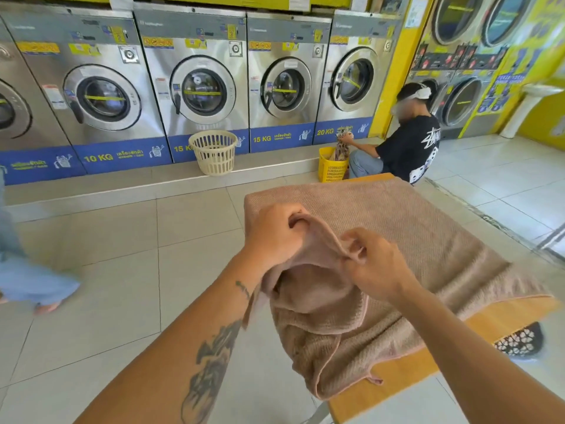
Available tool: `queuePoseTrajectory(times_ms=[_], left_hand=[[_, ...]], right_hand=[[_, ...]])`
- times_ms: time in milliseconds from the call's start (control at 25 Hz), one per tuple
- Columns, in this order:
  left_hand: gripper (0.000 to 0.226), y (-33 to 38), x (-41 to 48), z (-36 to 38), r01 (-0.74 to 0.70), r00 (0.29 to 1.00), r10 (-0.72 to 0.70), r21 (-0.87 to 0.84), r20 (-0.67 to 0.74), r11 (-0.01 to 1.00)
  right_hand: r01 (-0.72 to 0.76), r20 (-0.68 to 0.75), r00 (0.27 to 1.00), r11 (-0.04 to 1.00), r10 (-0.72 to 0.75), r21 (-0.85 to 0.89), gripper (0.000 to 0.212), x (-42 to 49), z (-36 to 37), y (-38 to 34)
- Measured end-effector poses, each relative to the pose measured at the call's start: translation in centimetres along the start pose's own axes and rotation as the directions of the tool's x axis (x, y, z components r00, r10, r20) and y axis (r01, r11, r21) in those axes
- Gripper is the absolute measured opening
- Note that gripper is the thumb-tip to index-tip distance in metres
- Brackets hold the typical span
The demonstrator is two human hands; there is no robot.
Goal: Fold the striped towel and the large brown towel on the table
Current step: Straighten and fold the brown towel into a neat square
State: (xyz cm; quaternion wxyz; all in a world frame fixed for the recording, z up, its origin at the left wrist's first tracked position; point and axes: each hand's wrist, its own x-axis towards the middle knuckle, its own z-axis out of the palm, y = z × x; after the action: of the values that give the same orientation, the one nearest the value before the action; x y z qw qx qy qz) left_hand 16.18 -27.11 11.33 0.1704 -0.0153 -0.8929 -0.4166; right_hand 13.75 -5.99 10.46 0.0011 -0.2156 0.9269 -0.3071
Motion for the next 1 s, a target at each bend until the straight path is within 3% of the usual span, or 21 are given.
queuePoseTrajectory(times_ms=[40,120,160,240,360,480,600,680,800,880,1000], left_hand=[[0.019,1.3,1.1,0.3,-0.062,0.997,0.061,0.034,0.044,0.997],[0.013,2.7,2.8,1.3,-0.127,0.989,0.119,0.105,0.084,0.986],[0.011,2.8,3.4,2.1,-0.118,0.990,0.107,0.129,0.090,0.985],[0.013,2.3,3.9,3.9,-0.019,0.993,0.000,0.154,0.119,0.988],[0.012,1.1,4.2,8.6,0.154,0.967,-0.194,0.226,0.167,0.962],[0.022,0.3,4.1,12.9,0.309,0.938,-0.342,0.299,0.064,0.903],[0.023,0.0,4.4,15.3,0.456,0.884,-0.466,0.280,-0.033,0.845],[0.027,0.7,4.7,15.7,0.534,0.844,-0.526,0.270,-0.110,0.801],[0.029,2.3,5.8,15.8,0.540,0.838,-0.502,0.189,-0.215,0.820],[0.025,3.8,7.6,15.7,0.446,0.880,-0.407,0.130,-0.245,0.886],[0.019,6.1,11.6,16.3,0.241,0.968,-0.224,0.175,-0.114,0.955]], right_hand=[[0.016,0.000,1.000,0.999,-0.016,0.039,0.022,0.1,-0.3,-0.1],[0.048,-0.088,0.995,0.995,-0.040,0.092,0.006,1.1,-1.2,0.2],[0.057,-0.140,0.989,0.992,-0.040,0.114,0.016,1.7,-1.8,0.8],[0.026,-0.190,0.982,0.972,0.020,0.235,0.025,2.8,-3.4,2.4],[-0.011,-0.152,0.986,0.928,0.073,0.373,0.021,4.1,-7.4,6.0],[-0.018,-0.134,0.986,0.854,0.103,0.520,0.023,4.9,-11.2,9.7],[-0.105,-0.129,0.952,0.690,0.279,0.716,0.030,5.9,-15.1,13.7],[-0.154,-0.148,0.905,0.631,0.399,0.760,0.030,6.9,-17.1,17.5],[-0.268,-0.196,0.830,0.682,0.523,0.681,0.023,7.1,-18.4,23.4],[-0.423,-0.168,0.819,0.775,0.549,0.470,0.012,6.8,-17.6,26.7],[-0.522,-0.019,0.847,0.838,0.531,0.157,0.018,6.4,-15.5,28.7]])
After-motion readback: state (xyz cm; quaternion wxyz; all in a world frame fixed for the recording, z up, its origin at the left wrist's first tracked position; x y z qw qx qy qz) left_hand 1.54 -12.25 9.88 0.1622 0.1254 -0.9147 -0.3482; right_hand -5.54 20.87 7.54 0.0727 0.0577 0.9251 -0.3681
